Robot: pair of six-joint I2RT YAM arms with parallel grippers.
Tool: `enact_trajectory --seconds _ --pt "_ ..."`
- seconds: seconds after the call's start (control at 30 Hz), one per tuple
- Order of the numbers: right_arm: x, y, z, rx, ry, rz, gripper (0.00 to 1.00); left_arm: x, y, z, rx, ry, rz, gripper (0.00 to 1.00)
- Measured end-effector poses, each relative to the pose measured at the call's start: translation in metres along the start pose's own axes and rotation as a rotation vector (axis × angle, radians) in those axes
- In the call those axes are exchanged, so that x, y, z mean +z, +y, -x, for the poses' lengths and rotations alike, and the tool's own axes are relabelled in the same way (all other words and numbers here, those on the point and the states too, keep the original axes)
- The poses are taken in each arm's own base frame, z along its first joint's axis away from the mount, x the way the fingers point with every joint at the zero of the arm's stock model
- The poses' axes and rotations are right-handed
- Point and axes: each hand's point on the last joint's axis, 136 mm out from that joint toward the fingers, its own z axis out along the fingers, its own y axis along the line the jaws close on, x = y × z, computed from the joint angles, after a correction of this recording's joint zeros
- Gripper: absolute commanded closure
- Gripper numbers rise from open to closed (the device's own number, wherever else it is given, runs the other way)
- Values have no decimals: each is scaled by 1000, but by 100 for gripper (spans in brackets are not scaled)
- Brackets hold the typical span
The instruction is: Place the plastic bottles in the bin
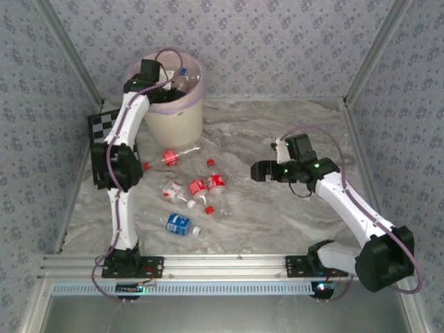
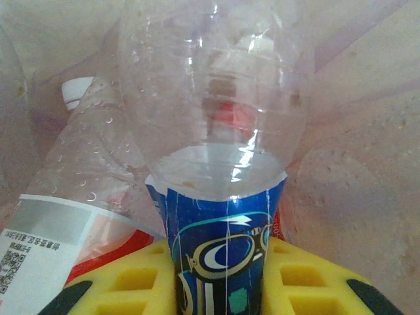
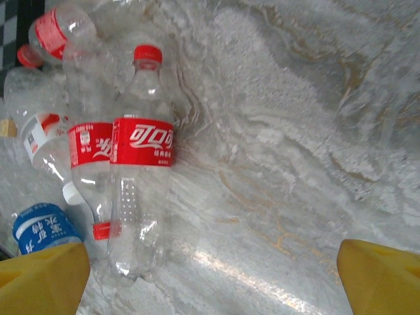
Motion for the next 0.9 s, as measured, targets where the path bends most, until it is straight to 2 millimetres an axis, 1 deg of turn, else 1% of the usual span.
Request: enact_trajectory --seconds 0.07,0.17,0.3,0.4,0.5,0.57,0.67,0.77,0.8,0.9 --pt "7 10 -9 -27 32 7 1 0 -6 -1 8 5 -5 77" --pt "18 20 -25 -49 86 16 2 1 -12 -3 25 14 -9 72" --pt "33 25 -48 -55 157 14 2 -2 -15 -4 47 20 -11 62" --pt "38 34 -58 -73 181 14 2 -7 -15 -3 57 23 -15 50" --pt "42 49 -67 -106 192 29 2 -18 -13 1 61 23 -12 37" --pt "46 57 -74 -119 203 40 4 -30 -11 5 59 19 -6 28" --pt "56 62 -84 -118 230 41 7 -45 -11 14 68 -1 -1 13" --pt "66 66 -92 -124 252 32 13 -57 -12 19 77 -15 4 2" --pt "69 69 -95 -129 259 30 17 -59 -13 20 78 -16 5 1" --pt "77 76 -104 -141 277 29 27 -68 -15 22 84 -20 11 0"
